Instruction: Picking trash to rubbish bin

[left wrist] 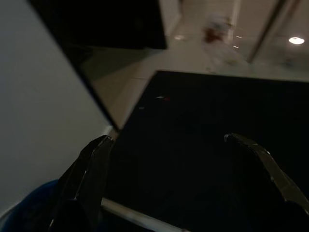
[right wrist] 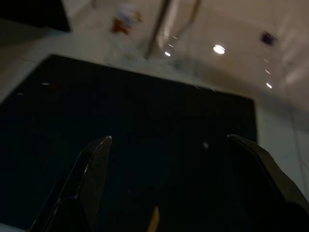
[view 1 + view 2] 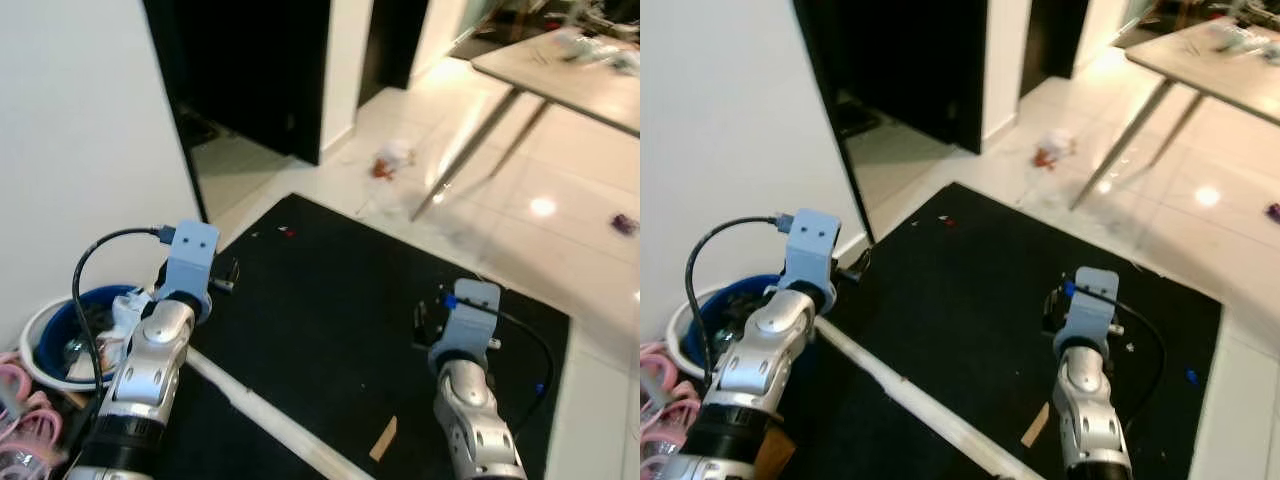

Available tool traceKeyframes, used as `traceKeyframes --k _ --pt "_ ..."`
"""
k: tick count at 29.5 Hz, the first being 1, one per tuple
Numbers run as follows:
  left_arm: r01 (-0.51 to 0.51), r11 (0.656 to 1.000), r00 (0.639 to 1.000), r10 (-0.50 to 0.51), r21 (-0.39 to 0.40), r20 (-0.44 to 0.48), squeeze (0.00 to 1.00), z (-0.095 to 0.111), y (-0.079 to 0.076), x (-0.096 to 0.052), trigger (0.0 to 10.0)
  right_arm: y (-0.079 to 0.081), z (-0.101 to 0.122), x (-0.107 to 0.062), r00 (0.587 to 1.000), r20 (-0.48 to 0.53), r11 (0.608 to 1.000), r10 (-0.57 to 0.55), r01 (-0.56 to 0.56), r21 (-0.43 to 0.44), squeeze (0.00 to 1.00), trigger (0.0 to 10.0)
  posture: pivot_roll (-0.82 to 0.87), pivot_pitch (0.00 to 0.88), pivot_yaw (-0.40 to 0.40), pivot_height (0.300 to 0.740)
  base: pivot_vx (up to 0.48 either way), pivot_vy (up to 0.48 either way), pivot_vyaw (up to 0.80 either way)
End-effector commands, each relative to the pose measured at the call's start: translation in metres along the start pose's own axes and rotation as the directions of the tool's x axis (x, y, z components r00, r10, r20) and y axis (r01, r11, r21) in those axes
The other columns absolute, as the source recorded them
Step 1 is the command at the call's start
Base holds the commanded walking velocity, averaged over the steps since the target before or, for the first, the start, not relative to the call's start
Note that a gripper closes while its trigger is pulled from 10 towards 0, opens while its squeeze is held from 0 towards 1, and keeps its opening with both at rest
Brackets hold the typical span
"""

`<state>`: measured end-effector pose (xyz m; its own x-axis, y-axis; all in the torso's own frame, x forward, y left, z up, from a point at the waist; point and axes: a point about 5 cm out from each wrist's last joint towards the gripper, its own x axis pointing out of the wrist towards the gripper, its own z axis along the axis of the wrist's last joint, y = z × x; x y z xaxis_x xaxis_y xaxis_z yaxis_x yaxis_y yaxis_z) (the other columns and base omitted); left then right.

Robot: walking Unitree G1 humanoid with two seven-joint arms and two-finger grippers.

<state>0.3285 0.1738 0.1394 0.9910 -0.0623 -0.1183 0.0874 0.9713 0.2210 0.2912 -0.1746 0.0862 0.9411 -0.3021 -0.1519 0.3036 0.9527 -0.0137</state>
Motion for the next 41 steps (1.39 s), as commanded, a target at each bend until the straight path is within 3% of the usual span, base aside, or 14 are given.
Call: traceKeyframes --k 1,14,17,19,30,41 --pt "0.026 1.000 0.999 -0.026 0.002 -0.043 0.00 -0.009 -0.001 -0.002 10.0 -0.001 -0.011 -0.002 0.999 -0.049 0.999 -0.019 0.017 -0.047 0.00 10.0 0.01 0.149 0.055 0.740 0.000 0.000 -0.80" --pt "0.024 1.000 0.998 -0.025 -0.017 -0.053 0.00 -0.010 -0.001 -0.002 10.0 -0.005 -0.011 -0.001 0.997 -0.039 0.997 -0.073 0.074 0.031 0.00 10.0 0.01 0.151 0.058 0.740 0.000 0.000 -0.80" --pt "0.037 0.999 0.998 -0.038 -0.015 -0.041 0.00 -0.009 -0.003 -0.002 10.0 -0.003 -0.011 -0.001 0.997 -0.054 0.998 -0.050 0.052 0.046 0.00 10.0 0.01 0.154 0.056 0.740 0.000 0.000 -0.80" --pt "0.046 0.999 0.998 -0.047 -0.021 -0.040 0.00 -0.010 -0.004 -0.004 10.0 0.000 -0.010 -0.001 1.000 -0.030 1.000 -0.002 0.002 -0.007 0.00 10.0 0.01 0.153 0.058 0.740 0.000 0.000 -0.80" --pt "0.053 0.998 0.998 -0.054 -0.028 -0.029 0.00 -0.006 -0.003 -0.003 10.0 0.000 -0.013 -0.005 0.998 -0.051 0.999 0.026 -0.024 0.044 0.00 10.0 0.01 0.154 0.061 0.740 0.000 0.000 -0.78" --pt "0.068 0.998 0.997 -0.069 -0.012 -0.021 0.00 -0.006 -0.004 -0.004 10.0 0.013 -0.017 -0.008 0.981 -0.094 0.984 0.168 -0.161 0.072 0.00 10.0 0.01 0.149 0.064 0.740 0.000 0.000 0.00"
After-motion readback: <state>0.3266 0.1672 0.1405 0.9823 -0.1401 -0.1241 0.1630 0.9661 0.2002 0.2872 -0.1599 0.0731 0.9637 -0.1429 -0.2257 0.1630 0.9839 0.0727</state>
